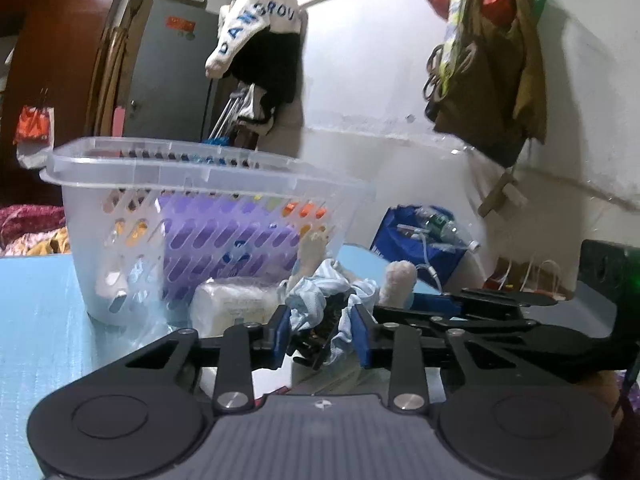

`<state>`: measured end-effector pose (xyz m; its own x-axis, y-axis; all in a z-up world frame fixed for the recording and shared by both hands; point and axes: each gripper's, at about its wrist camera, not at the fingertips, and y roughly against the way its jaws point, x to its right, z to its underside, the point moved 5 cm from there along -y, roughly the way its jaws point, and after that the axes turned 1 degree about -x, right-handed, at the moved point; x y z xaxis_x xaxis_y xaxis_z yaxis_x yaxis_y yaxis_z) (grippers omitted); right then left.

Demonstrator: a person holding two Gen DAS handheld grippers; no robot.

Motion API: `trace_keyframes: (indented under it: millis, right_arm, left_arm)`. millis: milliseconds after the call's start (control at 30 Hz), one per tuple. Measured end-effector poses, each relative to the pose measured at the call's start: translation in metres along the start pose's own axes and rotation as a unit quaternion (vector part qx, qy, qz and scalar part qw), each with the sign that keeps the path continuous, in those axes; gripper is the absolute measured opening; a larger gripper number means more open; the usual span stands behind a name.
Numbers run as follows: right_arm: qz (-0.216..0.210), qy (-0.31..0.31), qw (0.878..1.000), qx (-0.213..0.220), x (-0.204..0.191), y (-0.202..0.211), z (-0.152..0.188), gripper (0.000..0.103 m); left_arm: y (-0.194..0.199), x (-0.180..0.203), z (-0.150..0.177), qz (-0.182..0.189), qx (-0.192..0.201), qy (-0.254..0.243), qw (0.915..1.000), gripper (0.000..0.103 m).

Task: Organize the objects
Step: 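Lift both items and drop them into the basket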

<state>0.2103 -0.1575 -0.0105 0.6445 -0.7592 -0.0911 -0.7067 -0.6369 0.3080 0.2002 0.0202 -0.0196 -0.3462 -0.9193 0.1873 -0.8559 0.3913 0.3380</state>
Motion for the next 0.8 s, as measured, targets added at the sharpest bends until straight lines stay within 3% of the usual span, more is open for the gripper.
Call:
trace_keyframes:
  millis: [267, 500, 633, 800]
  right_arm:
    - [-0.007, 0.016, 0.999, 0.029, -0.01, 0.02, -0.012, 0.04]
    - [-0.013, 0.052, 0.995, 0.079, -0.026, 0.044, -0.077, 0.04]
    - [0.0, 0.068, 0.994, 0.082, -0.026, 0.027, -0.118, 0.04]
    - [0.002, 0.039, 0.998, 0.054, -0.003, -0.026, -0.153, 0.04]
  left_arm:
    - [0.03, 0.017, -0.012, 0.002, 0.046, -0.027, 0.9986, 0.035]
    - [0.066, 0.035, -0.077, -0.021, 0.105, -0.077, 0.9912, 0.035]
    - [0.054, 0.029, -0.125, -0.047, 0.109, -0.099, 0.988, 0.035]
    - [0.011, -0.003, -0.156, -0.063, 0.081, -0.084, 0.9912, 0.035]
